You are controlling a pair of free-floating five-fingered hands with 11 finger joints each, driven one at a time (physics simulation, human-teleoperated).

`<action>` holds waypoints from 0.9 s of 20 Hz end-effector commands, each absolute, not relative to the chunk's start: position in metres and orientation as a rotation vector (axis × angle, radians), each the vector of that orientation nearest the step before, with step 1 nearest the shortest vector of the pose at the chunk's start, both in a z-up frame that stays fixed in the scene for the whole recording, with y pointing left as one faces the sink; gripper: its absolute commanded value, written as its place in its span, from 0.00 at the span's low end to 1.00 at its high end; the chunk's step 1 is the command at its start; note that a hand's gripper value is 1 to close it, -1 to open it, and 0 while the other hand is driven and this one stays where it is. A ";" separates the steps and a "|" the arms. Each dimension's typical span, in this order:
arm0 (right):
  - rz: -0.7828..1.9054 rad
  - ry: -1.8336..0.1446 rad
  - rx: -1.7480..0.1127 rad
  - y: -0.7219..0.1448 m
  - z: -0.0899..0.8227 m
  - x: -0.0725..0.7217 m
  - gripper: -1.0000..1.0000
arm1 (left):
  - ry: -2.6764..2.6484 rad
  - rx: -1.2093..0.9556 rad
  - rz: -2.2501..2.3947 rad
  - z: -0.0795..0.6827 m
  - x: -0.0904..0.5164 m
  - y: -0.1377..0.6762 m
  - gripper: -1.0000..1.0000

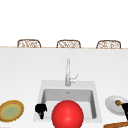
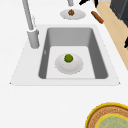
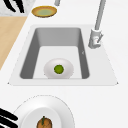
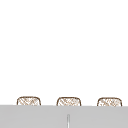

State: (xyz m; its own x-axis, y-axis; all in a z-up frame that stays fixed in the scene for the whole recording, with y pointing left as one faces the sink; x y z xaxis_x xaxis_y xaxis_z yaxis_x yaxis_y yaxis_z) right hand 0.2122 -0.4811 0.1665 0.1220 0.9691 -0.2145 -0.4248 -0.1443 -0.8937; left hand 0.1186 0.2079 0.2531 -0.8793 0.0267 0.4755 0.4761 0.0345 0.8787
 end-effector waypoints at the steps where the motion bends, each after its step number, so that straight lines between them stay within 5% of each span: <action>1: 1.348 -0.678 -1.097 -0.484 0.170 0.211 0.00 | -1.990 -0.511 -1.910 0.253 0.119 0.208 0.50; 18: 1.333 -0.596 -1.166 -0.380 0.227 0.210 0.00 | -1.990 -0.511 -1.910 0.253 0.119 0.208 0.50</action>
State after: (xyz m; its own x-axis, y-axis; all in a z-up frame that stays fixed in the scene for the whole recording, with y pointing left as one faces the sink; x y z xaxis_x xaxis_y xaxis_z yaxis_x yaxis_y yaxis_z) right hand 0.2082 -0.4013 0.2148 0.2101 0.9380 -0.2757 -0.4246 -0.1665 -0.8899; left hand 0.1186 0.2079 0.2531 -0.8793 0.0267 0.4755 0.4761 0.0345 0.8787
